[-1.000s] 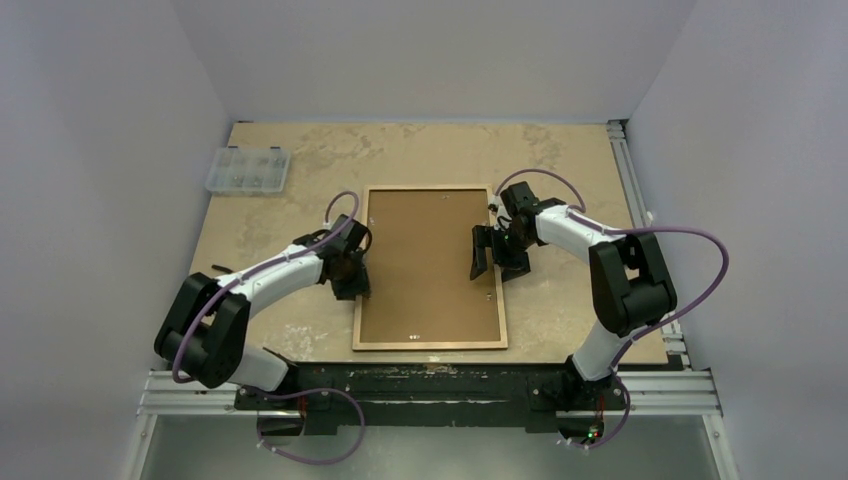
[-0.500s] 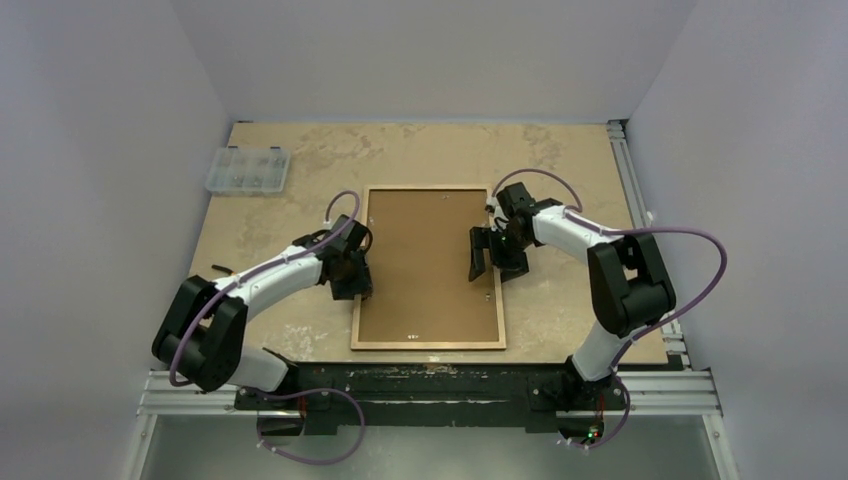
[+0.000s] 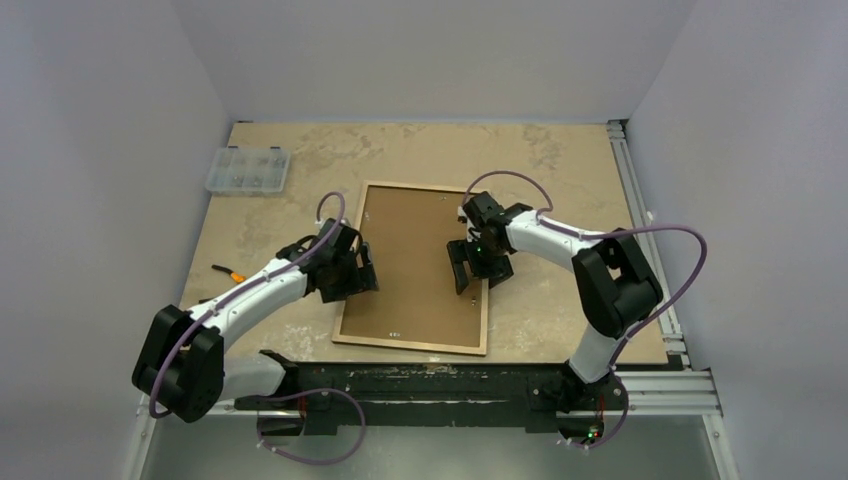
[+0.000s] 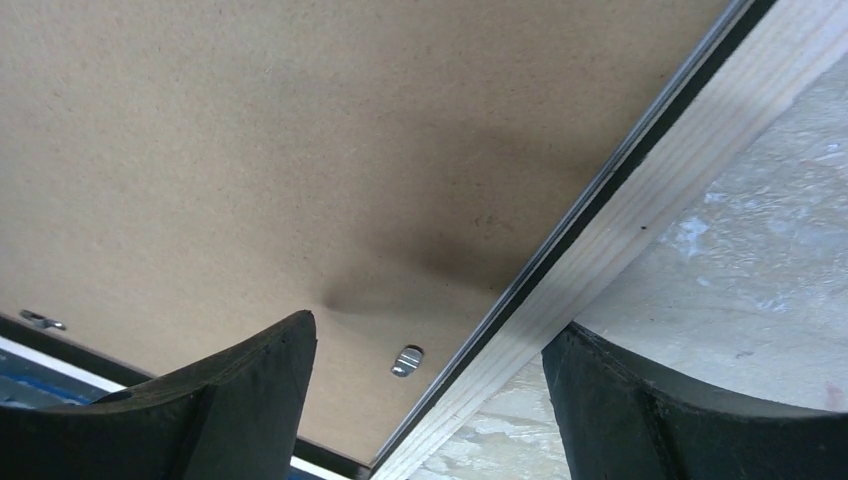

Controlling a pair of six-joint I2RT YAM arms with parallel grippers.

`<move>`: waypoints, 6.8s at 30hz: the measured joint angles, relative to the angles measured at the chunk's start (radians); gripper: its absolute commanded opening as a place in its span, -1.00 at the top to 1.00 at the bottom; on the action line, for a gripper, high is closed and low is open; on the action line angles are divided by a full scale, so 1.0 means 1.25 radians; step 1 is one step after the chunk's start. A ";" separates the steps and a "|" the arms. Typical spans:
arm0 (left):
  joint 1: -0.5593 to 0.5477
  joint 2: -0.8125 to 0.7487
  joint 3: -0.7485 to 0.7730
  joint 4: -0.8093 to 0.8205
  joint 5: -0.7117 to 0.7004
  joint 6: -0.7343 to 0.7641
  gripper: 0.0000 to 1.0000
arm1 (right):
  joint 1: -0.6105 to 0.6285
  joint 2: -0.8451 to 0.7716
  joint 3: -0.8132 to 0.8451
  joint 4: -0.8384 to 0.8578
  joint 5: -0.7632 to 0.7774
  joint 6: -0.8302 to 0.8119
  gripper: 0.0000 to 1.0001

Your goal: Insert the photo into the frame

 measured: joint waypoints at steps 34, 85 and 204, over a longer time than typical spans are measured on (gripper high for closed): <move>0.006 0.001 -0.018 0.014 0.004 -0.005 -0.54 | 0.071 -0.042 -0.027 -0.061 0.182 0.074 0.66; 0.187 0.283 0.171 0.012 0.090 0.133 -0.48 | -0.113 0.003 0.000 0.116 -0.122 0.080 -0.70; 0.095 0.552 0.533 -0.109 -0.039 0.139 -0.41 | -0.207 0.041 0.117 0.068 0.026 0.038 -0.76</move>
